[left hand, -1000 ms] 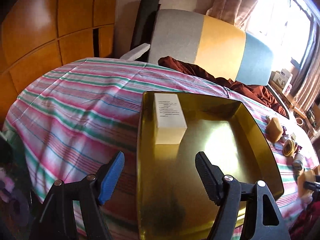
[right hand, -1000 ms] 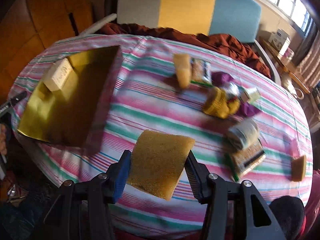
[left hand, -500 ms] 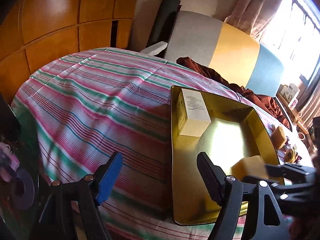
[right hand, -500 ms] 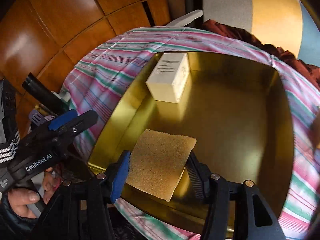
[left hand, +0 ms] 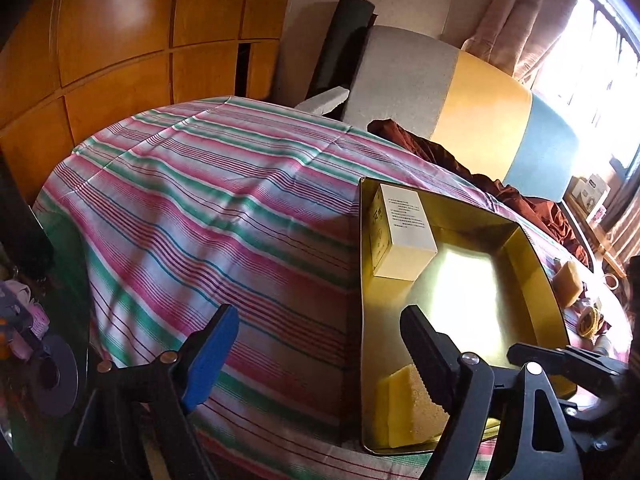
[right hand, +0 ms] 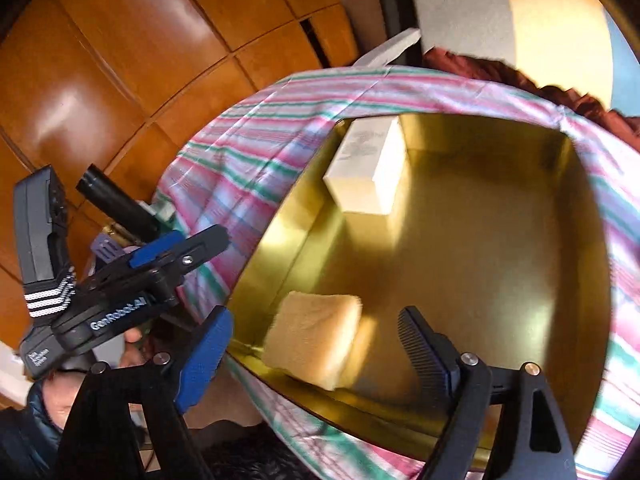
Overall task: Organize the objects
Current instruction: 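Lower the yellow sponge into the gold tray and open the right gripper, then move both grippers back over the scattered items on the cloth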
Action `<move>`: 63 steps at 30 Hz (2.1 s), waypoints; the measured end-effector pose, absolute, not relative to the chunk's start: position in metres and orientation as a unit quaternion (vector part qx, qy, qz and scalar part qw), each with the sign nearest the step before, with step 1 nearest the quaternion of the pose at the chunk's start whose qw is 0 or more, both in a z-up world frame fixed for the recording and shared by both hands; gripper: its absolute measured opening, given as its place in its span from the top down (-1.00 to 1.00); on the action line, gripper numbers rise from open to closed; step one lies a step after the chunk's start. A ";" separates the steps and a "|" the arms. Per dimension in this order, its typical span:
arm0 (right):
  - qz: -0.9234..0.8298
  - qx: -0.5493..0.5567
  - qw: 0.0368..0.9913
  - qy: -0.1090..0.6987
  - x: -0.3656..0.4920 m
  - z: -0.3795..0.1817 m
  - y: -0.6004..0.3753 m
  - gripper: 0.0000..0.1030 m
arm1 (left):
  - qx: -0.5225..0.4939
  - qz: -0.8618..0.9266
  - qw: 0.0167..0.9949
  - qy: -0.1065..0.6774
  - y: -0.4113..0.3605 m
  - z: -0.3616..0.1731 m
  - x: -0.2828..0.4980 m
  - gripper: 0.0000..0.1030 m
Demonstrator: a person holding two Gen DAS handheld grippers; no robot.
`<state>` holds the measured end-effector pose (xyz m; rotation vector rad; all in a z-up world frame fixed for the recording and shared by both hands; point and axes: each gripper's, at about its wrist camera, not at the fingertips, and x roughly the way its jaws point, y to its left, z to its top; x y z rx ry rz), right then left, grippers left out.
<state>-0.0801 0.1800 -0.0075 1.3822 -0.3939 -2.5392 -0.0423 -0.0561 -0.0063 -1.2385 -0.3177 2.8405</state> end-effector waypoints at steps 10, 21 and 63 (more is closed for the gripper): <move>-0.889 0.439 -0.010 -0.133 -0.034 0.014 0.242 -0.68 | -0.374 0.925 0.049 -0.041 -0.021 0.007 -0.033 -0.65; -0.869 0.447 -0.148 -0.155 0.029 0.011 0.330 -0.68 | -0.373 0.921 0.113 0.009 0.036 0.014 -0.025 -0.72; -0.792 0.348 -0.420 -0.273 0.215 0.028 0.516 -0.70 | -0.413 0.793 0.425 0.145 0.344 -0.015 0.013 -0.55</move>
